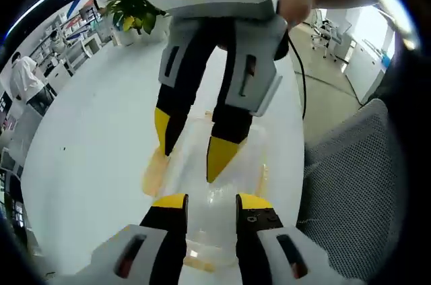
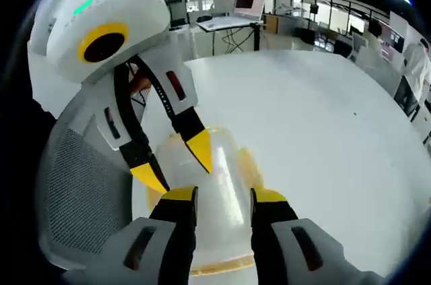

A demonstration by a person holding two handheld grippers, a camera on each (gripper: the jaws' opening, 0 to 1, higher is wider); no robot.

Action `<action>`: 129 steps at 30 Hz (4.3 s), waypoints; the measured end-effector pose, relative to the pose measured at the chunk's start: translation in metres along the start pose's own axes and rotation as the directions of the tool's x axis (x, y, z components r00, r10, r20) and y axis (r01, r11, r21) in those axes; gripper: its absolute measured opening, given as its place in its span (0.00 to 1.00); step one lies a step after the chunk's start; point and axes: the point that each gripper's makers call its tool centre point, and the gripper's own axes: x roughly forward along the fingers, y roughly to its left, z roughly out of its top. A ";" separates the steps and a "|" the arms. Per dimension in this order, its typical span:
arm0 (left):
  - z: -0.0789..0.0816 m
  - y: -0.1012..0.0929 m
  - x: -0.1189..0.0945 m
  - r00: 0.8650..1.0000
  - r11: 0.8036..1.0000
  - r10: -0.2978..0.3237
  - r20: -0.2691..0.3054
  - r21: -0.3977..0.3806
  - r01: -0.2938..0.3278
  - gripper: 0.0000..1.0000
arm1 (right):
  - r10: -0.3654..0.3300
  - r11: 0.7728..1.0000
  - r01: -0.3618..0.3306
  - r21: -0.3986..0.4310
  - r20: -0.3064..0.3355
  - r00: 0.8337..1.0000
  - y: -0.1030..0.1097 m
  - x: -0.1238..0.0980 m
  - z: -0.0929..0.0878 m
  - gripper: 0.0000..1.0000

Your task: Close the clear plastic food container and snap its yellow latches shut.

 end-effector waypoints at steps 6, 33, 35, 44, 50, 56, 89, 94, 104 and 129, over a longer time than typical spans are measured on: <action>0.002 -0.010 -0.002 1.000 0.999 0.031 0.003 0.038 -0.031 0.28 | 0.039 0.997 -0.043 -0.060 -0.062 0.997 -0.004 0.008 0.001 0.34; -0.005 -0.027 0.012 0.993 0.970 0.086 -0.083 0.233 -0.065 0.38 | 0.238 0.963 -0.265 -0.042 -0.321 0.917 0.001 0.022 -0.011 0.31; -0.005 -0.027 0.012 0.992 0.968 0.096 -0.087 0.240 -0.073 0.38 | 0.235 0.958 -0.275 -0.076 -0.337 0.912 0.003 0.022 -0.010 0.30; -0.006 -0.026 0.014 0.985 0.963 0.118 -0.127 0.257 -0.082 0.38 | 0.250 0.952 -0.301 -0.060 -0.421 0.872 0.003 0.024 -0.013 0.28; -0.009 -0.027 0.014 0.981 0.955 0.146 -0.127 0.278 -0.107 0.37 | 0.250 0.953 -0.298 -0.045 -0.437 0.864 0.001 0.023 -0.013 0.26; -0.008 -0.023 0.015 0.979 0.948 0.158 -0.129 0.296 -0.114 0.36 | 0.262 0.954 -0.298 -0.016 -0.436 0.861 -0.001 0.024 -0.013 0.22; -0.007 -0.024 0.011 0.976 0.957 0.082 -0.203 0.289 -0.021 0.39 | 0.231 0.957 -0.286 -0.053 -0.455 0.860 0.000 0.021 -0.011 0.24; -0.005 -0.031 0.010 0.980 0.979 0.025 -0.200 0.205 0.017 0.48 | 0.213 0.962 -0.262 -0.079 -0.386 0.897 -0.001 0.017 -0.009 0.22; -0.006 -0.050 0.011 0.980 0.981 -0.024 -0.197 0.184 0.061 0.81 | 0.168 0.973 -0.198 -0.116 -0.229 0.959 0.004 0.006 -0.002 0.67; -0.025 -0.015 0.002 0.962 0.983 0.018 -0.274 0.179 0.032 0.98 | 0.009 0.971 -0.065 -0.230 -0.236 0.972 0.027 -0.008 -0.043 0.96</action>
